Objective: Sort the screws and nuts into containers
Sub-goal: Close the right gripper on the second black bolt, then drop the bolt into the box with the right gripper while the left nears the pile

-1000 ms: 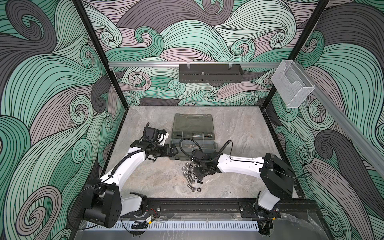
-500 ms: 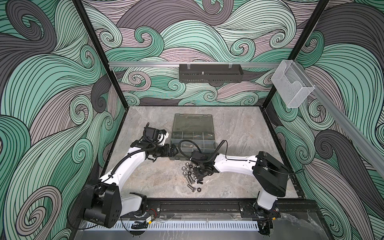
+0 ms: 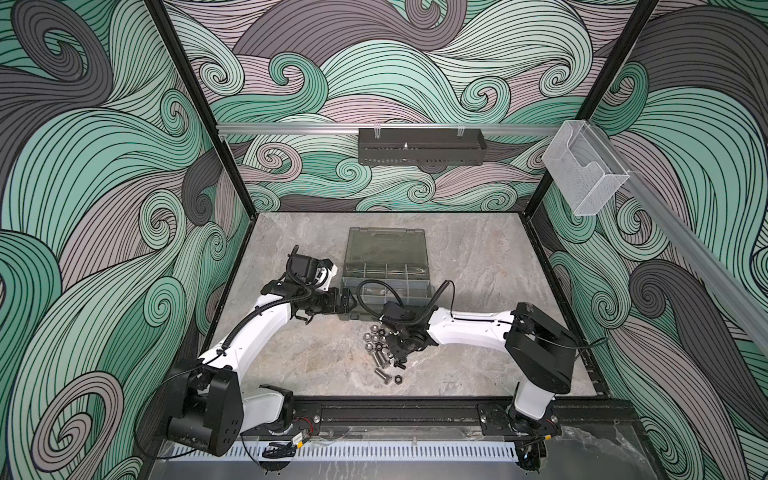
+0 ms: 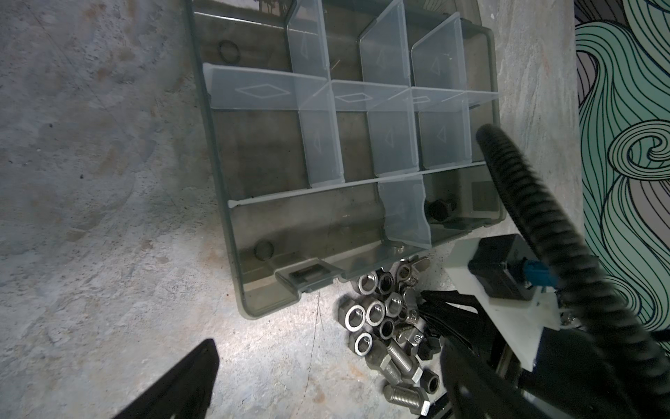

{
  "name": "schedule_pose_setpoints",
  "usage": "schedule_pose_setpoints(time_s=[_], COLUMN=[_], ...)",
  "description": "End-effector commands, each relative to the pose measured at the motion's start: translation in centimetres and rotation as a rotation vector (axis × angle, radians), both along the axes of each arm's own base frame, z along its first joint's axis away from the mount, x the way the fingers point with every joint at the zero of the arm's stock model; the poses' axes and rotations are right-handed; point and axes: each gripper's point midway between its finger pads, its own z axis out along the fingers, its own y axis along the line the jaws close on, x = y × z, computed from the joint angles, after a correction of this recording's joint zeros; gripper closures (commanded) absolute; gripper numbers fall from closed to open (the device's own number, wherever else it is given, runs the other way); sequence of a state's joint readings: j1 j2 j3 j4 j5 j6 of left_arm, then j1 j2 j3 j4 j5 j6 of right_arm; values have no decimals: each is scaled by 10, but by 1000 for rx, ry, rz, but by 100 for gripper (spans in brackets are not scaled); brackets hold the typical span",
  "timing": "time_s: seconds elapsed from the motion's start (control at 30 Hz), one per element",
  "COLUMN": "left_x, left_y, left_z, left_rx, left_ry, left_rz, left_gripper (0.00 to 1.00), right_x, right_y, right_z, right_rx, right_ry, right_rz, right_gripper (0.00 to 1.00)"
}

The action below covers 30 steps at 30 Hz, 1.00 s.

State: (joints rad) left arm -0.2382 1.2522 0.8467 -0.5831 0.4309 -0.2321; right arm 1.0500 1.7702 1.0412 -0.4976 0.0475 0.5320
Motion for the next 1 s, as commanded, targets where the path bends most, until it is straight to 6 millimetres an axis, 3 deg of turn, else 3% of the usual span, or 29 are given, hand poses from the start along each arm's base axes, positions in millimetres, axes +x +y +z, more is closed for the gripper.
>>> schedule_pose_setpoints(time_s=[0.0,0.47,0.83,0.97], left_x=[-2,-2,-14,-22], left_y=[-3,-7,-29,-48], left_z=[7,5,10,17], left_rx=[-15,-40,-79,-100], left_ry=[-22,-21,-42,-42], left_rz=[-19,-20,-83,-111], left_gripper=[1,3,7,10], right_x=[6,31,92,113], right_y=[-2,-9,-39,-49], right_z=[17,57,101,100], right_rx=[17,83,127,112], right_ry=[-45,-145,-266,-271], right_rz=[-3,-26,-109,-122], right_gripper=[86,87,86,86])
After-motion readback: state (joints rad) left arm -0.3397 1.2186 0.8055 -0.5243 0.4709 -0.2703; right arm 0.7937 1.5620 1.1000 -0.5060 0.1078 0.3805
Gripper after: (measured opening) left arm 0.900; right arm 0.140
